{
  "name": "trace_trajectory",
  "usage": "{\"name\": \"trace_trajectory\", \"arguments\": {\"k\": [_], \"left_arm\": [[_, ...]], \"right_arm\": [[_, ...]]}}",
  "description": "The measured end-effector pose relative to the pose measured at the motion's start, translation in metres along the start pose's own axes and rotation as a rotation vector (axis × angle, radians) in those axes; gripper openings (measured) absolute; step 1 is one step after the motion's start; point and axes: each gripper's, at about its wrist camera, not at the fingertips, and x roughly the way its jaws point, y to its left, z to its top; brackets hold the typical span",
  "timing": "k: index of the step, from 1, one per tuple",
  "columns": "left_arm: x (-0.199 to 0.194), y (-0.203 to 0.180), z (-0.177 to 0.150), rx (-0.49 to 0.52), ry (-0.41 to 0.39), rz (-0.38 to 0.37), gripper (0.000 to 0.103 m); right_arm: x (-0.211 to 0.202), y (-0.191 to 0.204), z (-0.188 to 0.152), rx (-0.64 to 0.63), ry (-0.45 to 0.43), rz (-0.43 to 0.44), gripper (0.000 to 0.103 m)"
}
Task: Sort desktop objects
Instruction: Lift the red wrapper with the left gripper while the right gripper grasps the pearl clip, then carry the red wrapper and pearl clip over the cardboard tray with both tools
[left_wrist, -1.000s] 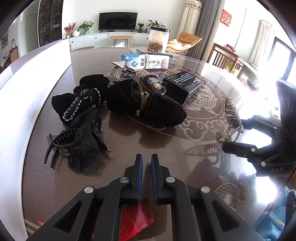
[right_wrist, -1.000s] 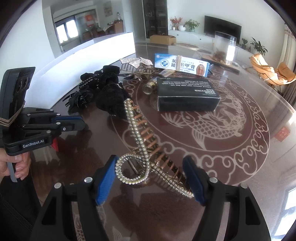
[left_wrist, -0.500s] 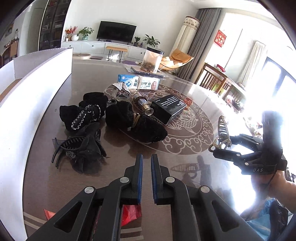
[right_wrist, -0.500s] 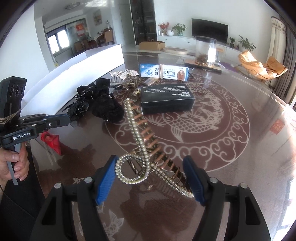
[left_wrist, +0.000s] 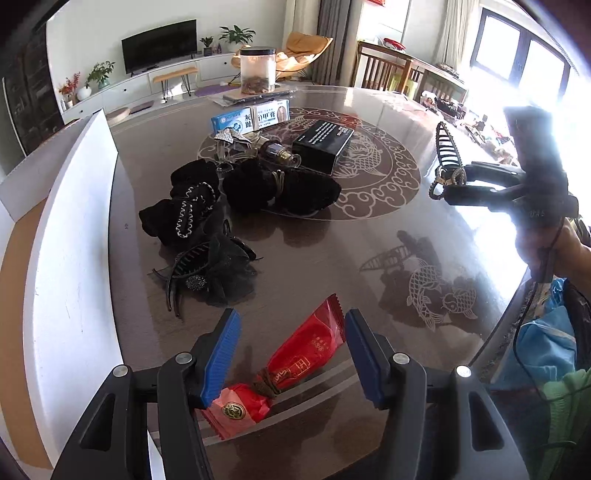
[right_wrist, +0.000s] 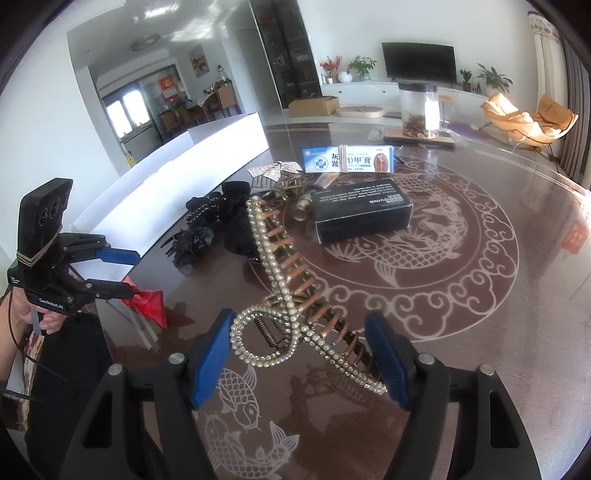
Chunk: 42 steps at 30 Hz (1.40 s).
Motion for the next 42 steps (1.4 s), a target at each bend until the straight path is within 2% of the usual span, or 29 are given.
{"name": "trace_trajectory", "arguments": {"k": [3, 6, 10, 11, 12, 13, 14, 18, 21, 24, 27, 30, 36, 39, 42], "left_arm": [[0.01, -0.002, -0.004, 0.046, 0.058, -0.027, 0.058], [0.012, -0.01, -0.011, 0.107, 0.086, -0.011, 0.058], [0.023, -0.014, -0.021, 0.126, 0.156, -0.009, 0.058], [0.026, -0.014, -0.024, 0.118, 0.172, -0.018, 0.057], [0.028, -0.013, -0.026, 0.106, 0.183, -0.009, 0.049], [0.027, -0.012, -0.027, 0.103, 0.165, 0.022, 0.037], [0.027, -0.009, -0.026, 0.079, 0.159, 0.053, 0.018], [0.015, 0.01, -0.028, -0.06, 0.078, 0.11, 0.017], [-0.011, 0.027, -0.026, -0.243, -0.026, 0.07, 0.017], [-0.047, 0.034, -0.025, -0.358, -0.15, 0.021, 0.017], [-0.09, 0.044, -0.018, -0.416, -0.247, 0.024, 0.017], [-0.124, 0.076, -0.016, -0.47, -0.279, 0.116, 0.017], [-0.142, 0.176, -0.048, -0.698, -0.221, 0.309, 0.017], [-0.136, 0.211, -0.063, -0.769, -0.173, 0.384, 0.017], [-0.127, 0.232, -0.073, -0.815, -0.126, 0.424, 0.017]], "right_arm": [[-0.007, -0.001, 0.0, 0.004, -0.014, 0.003, 0.072], [-0.014, -0.006, -0.002, 0.009, -0.021, -0.003, 0.072], [-0.019, -0.014, -0.005, 0.025, -0.017, -0.011, 0.072], [-0.019, -0.016, -0.004, 0.028, -0.017, -0.015, 0.072], [-0.02, -0.017, -0.004, 0.032, -0.018, -0.017, 0.072], [-0.022, -0.018, -0.004, 0.036, -0.02, -0.017, 0.072], [-0.023, -0.018, -0.003, 0.04, -0.023, -0.016, 0.072], [-0.028, -0.015, 0.002, 0.033, -0.036, -0.013, 0.072], [-0.029, -0.006, 0.009, 0.012, -0.037, 0.004, 0.072], [-0.024, 0.012, 0.025, -0.04, -0.033, 0.026, 0.072], [-0.013, 0.039, 0.052, -0.103, -0.041, 0.07, 0.072], [0.004, 0.079, 0.09, -0.148, -0.055, 0.151, 0.072], [0.064, 0.201, 0.161, -0.272, -0.047, 0.337, 0.072], [0.114, 0.261, 0.183, -0.331, 0.023, 0.399, 0.072], [0.17, 0.304, 0.19, -0.378, 0.124, 0.402, 0.072]]}}
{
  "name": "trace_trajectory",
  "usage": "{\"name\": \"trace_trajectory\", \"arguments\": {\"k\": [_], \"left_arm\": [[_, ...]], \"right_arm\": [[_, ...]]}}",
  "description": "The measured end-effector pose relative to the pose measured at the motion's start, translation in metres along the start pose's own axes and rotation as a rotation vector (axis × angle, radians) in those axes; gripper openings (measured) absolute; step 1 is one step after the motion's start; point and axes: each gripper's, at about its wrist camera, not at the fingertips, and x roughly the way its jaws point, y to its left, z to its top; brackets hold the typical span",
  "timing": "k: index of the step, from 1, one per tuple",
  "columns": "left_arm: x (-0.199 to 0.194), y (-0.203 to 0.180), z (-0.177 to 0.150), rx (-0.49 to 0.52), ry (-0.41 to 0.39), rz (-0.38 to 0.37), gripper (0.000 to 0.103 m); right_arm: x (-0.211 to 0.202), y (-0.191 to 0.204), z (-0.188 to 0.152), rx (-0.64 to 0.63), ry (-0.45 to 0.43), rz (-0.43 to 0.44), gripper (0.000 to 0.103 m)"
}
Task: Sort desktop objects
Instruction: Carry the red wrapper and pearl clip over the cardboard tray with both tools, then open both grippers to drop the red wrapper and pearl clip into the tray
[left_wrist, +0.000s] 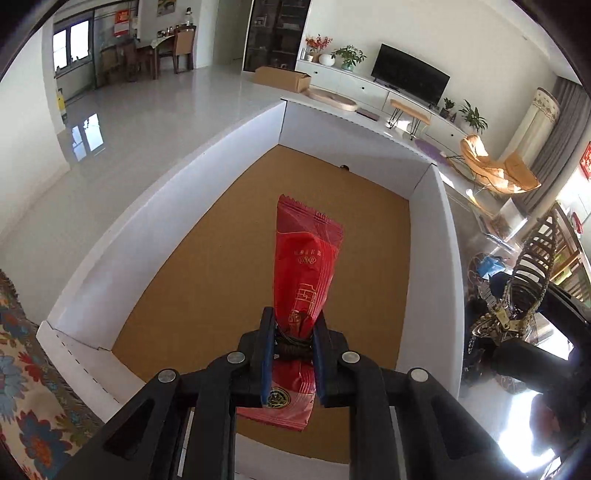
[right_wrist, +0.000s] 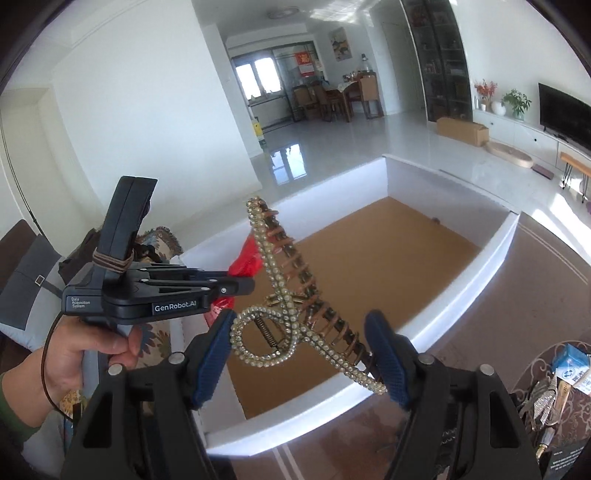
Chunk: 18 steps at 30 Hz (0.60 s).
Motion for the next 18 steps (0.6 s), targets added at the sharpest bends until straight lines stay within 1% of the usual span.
{"name": "trace_trajectory", "arguments": {"k": [2, 5, 7, 8, 9, 10, 11, 13, 14, 18], "left_arm": [[0.011, 0.007, 0.0, -0.01, 0.018, 0.022, 0.017], [0.024, 0.011, -0.002, -0.017, 0.045, 0.071, 0.019], [0.032, 0.012, -0.003, -0.006, 0.066, 0.115, 0.024], [0.035, 0.01, -0.005, 0.003, 0.07, 0.125, 0.037], [0.037, 0.008, -0.007, 0.016, 0.071, 0.131, 0.057], [0.038, 0.01, -0.006, 0.032, 0.065, 0.139, 0.067], [0.038, 0.007, -0.008, 0.048, 0.056, 0.154, 0.076], [0.035, 0.001, -0.01, 0.076, 0.041, 0.191, 0.076], [0.036, -0.002, -0.01, 0.091, 0.046, 0.21, 0.076], [0.047, -0.013, -0.02, 0.157, 0.11, 0.286, 0.076]], "right_arm": [[0.036, 0.003, 0.004, -0.029, 0.067, -0.037, 0.072], [0.071, 0.006, 0.0, -0.066, 0.151, -0.078, 0.072], [0.086, 0.008, -0.006, -0.098, 0.205, -0.125, 0.073], [0.089, 0.009, -0.009, -0.115, 0.213, -0.132, 0.079], [0.092, 0.012, -0.012, -0.134, 0.218, -0.138, 0.084], [0.09, 0.013, -0.017, -0.162, 0.215, -0.148, 0.089], [0.09, 0.016, -0.02, -0.19, 0.216, -0.167, 0.089], [0.091, 0.022, -0.026, -0.249, 0.224, -0.204, 0.089], [0.093, 0.025, -0.029, -0.276, 0.227, -0.223, 0.089], [0.093, 0.032, -0.04, -0.337, 0.225, -0.268, 0.089]]}}
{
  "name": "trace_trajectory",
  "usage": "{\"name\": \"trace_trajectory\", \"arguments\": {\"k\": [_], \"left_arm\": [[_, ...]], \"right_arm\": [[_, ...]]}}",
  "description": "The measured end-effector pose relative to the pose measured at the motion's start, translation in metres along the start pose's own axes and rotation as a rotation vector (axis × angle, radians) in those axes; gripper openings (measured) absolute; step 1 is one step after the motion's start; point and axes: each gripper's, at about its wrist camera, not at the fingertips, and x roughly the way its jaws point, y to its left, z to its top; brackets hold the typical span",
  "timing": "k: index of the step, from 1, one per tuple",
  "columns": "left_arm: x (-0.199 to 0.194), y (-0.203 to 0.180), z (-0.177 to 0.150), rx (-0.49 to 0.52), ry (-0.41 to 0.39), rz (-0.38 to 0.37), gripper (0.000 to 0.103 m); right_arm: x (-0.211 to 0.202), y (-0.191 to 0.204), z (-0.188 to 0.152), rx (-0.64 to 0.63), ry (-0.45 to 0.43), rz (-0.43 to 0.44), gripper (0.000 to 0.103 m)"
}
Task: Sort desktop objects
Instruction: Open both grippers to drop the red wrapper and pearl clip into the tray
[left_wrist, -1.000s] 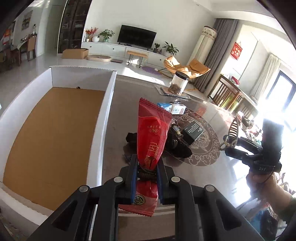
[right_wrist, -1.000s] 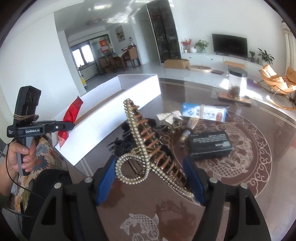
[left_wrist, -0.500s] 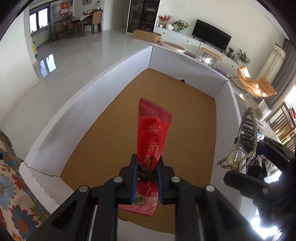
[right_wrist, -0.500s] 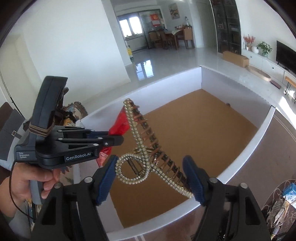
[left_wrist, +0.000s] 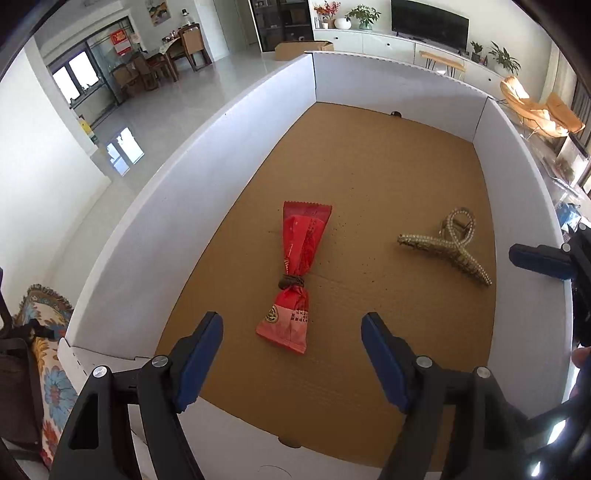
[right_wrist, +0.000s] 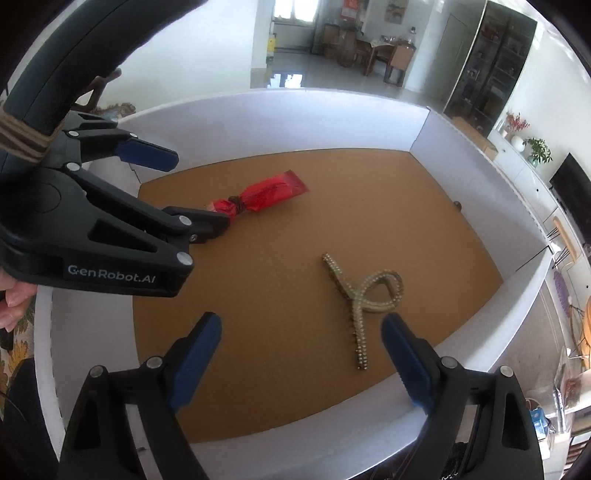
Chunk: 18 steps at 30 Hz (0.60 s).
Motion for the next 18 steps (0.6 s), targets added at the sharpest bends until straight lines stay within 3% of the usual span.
{"name": "trace_trajectory", "arguments": {"k": [4, 10, 15, 18], "left_arm": [[0.001, -0.003, -0.003, 0.06, -0.028, 0.069, 0.076], [-0.011, 0.011, -0.012, -0.018, -0.064, -0.011, 0.076], [-0.021, 0.001, -0.024, 0.01, -0.093, -0.001, 0.076], [-0.026, -0.005, -0.027, 0.018, -0.121, 0.027, 0.076]], "right_arm": [[-0.001, 0.0, -0.005, -0.026, -0.006, -0.016, 0.092], [-0.004, 0.005, -0.009, -0.035, 0.036, -0.05, 0.092], [-0.017, 0.013, -0.028, -0.057, 0.036, -0.059, 0.093], [-0.029, 0.006, -0.034, -0.004, -0.036, -0.021, 0.092]]}}
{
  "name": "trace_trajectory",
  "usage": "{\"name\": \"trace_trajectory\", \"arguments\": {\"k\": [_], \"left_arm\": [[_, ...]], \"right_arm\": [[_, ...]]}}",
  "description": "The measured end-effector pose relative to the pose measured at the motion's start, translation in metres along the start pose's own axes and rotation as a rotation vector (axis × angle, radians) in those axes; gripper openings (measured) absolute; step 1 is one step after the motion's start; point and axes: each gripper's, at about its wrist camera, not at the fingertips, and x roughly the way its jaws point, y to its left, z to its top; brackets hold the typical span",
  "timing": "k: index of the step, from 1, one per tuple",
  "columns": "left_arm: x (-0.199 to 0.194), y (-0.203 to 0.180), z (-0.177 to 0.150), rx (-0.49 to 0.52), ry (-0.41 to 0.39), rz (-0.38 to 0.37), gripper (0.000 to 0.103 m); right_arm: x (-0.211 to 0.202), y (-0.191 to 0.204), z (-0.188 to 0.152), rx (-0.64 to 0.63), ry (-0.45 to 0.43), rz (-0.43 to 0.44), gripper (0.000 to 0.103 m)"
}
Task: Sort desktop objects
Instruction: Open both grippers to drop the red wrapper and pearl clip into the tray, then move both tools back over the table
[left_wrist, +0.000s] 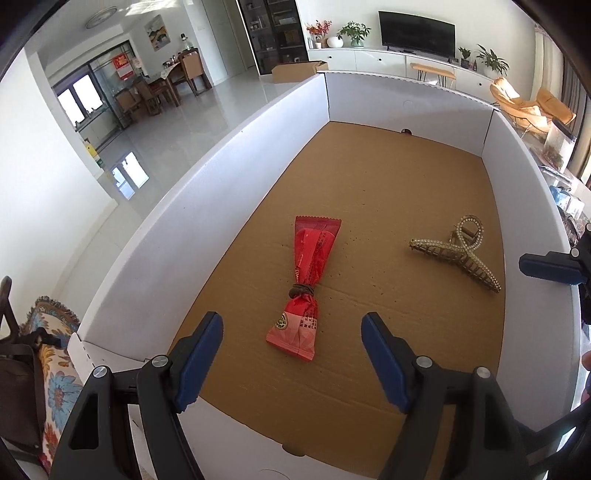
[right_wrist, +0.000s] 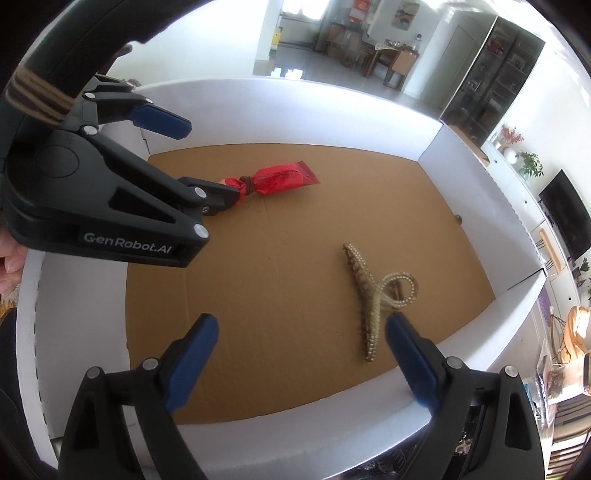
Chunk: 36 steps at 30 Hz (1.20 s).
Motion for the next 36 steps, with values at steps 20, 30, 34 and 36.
{"name": "trace_trajectory", "arguments": {"k": [20, 30, 34, 36], "left_arm": [[-0.162, -0.238, -0.033, 0.204, -0.113, -0.678, 0.103], [-0.085, -0.306, -0.078, 0.265, 0.041, -0.503, 0.103], [-0.074, -0.308, -0.08, 0.265, 0.02, -0.456, 0.103], [-0.069, -0.308, -0.081, 0.264, 0.009, -0.44, 0.103]], "right_arm": [[-0.154, -0.157, -0.329, 0.69, 0.05, -0.418, 0.103], [-0.135, -0.169, -0.369, 0.779, 0.096, -0.398, 0.103], [-0.127, -0.176, -0.365, 0.824, 0.072, -0.376, 0.103], [-0.124, -0.177, -0.362, 0.828, 0.073, -0.378, 0.103]]}}
